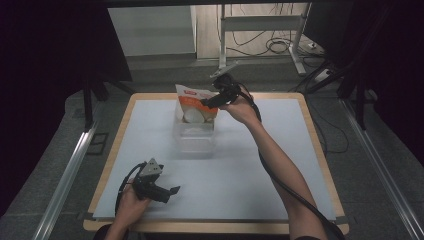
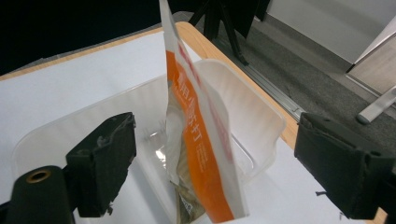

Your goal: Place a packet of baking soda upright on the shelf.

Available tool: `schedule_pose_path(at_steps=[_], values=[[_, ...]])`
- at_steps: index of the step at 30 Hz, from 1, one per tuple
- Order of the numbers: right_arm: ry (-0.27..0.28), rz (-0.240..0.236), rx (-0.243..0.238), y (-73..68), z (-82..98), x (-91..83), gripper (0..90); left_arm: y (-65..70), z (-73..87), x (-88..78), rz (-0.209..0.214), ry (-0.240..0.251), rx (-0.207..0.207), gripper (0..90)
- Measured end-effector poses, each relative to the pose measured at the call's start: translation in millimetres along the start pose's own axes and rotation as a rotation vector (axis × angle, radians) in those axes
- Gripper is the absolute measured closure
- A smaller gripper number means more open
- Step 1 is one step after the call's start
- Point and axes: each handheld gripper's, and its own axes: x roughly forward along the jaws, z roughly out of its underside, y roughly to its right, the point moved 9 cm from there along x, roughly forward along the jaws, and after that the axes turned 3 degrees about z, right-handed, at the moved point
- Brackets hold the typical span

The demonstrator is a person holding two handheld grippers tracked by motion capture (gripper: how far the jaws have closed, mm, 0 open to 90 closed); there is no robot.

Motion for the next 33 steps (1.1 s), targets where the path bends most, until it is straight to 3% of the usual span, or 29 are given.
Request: schedule_pose_path(at_steps=[22,33], values=[[-0.003,0.020,-0.024,-1.7,22.6,-36.9,4.8,-0.3,-0.6,-1.0,0.001,0.008,-0.001,0.0],[0.021,0.008,0.044,-5.0,44.3,-49.7,2.3,-0.2,-0.4,-0.5,-0.001,0.005,0.001,0.0]])
